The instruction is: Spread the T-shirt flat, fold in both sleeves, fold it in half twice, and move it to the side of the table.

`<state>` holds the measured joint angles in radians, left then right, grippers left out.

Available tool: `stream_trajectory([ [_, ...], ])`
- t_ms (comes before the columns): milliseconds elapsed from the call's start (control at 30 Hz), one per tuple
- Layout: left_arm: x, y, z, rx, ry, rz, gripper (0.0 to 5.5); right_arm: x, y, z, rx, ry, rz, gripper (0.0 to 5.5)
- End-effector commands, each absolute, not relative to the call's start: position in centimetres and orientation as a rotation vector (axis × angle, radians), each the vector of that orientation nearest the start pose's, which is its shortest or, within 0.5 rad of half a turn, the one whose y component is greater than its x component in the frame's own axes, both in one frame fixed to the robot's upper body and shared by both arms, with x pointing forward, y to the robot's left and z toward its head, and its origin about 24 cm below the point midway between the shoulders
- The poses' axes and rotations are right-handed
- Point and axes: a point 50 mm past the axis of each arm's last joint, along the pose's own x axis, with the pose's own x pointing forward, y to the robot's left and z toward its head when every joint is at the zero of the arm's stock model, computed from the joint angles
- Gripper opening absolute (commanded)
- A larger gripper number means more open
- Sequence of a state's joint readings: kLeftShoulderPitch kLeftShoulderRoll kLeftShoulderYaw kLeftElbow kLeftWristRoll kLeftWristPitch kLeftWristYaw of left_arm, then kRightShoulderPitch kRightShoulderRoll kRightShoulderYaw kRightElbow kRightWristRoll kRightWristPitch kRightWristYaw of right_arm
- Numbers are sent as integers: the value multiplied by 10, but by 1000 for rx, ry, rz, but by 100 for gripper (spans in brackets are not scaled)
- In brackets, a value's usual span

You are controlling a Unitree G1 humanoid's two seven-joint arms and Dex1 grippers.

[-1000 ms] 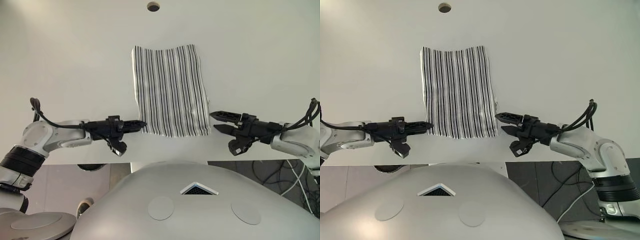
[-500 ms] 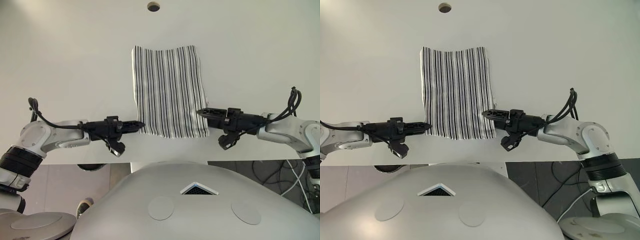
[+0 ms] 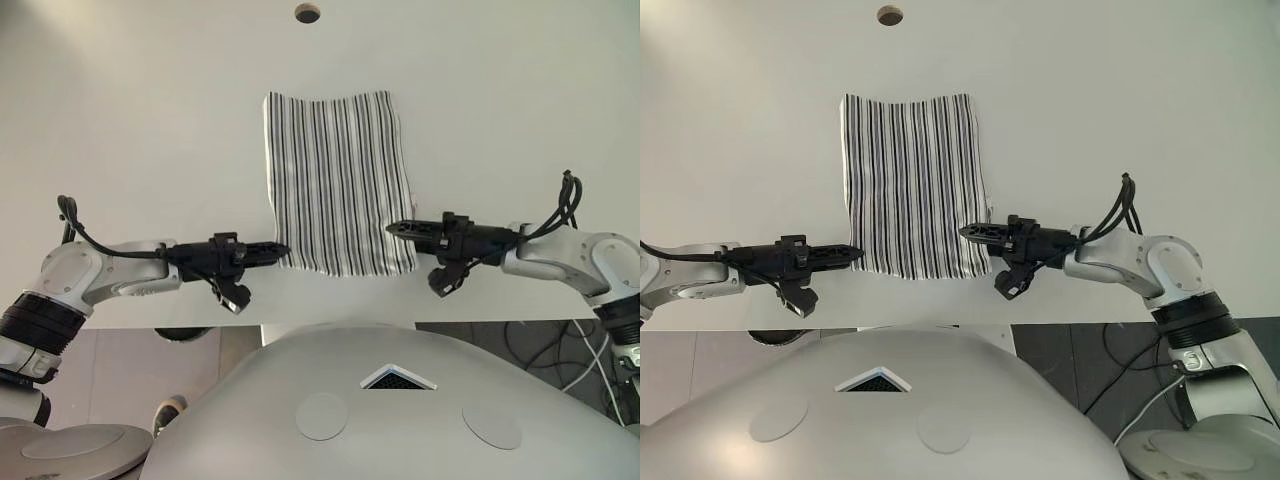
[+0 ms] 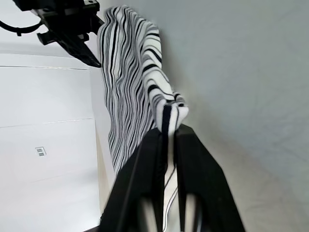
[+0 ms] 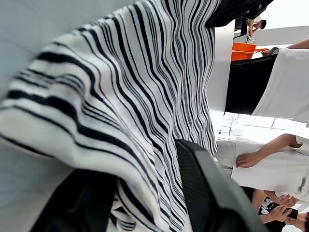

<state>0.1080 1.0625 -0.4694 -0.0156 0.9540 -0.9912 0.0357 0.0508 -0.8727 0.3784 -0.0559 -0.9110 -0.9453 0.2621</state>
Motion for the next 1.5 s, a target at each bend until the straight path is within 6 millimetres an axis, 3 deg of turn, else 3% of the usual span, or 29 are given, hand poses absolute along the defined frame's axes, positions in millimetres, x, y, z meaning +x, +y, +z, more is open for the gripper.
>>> stream_trajectory([
  [33,103,216,-6,1435,-322,-1678,16,154,-174,16,-1541,-433,1529,138],
  [300,103,215,-5,1418,-324,-1667,16,153,-178,15,-1518,-381,1526,0],
  [467,100,210,1,1366,-322,-1655,16,152,-184,22,-1470,-326,1491,0],
  [633,98,194,27,1135,-343,-1587,12,132,-203,52,-1166,3,1437,0],
  [867,87,185,63,900,-311,-1548,12,109,-203,88,-1008,100,1450,0],
  [1000,95,181,85,813,-333,-1462,12,104,-201,97,-988,118,1454,0],
  [1133,114,181,86,844,-340,-1330,12,122,-198,97,-1041,78,1411,0],
  [1300,147,183,71,898,-308,-1121,12,165,-190,93,-1067,23,1334,0],
  [1500,174,181,56,858,-240,-997,12,212,-183,82,-1000,80,1339,0],
])
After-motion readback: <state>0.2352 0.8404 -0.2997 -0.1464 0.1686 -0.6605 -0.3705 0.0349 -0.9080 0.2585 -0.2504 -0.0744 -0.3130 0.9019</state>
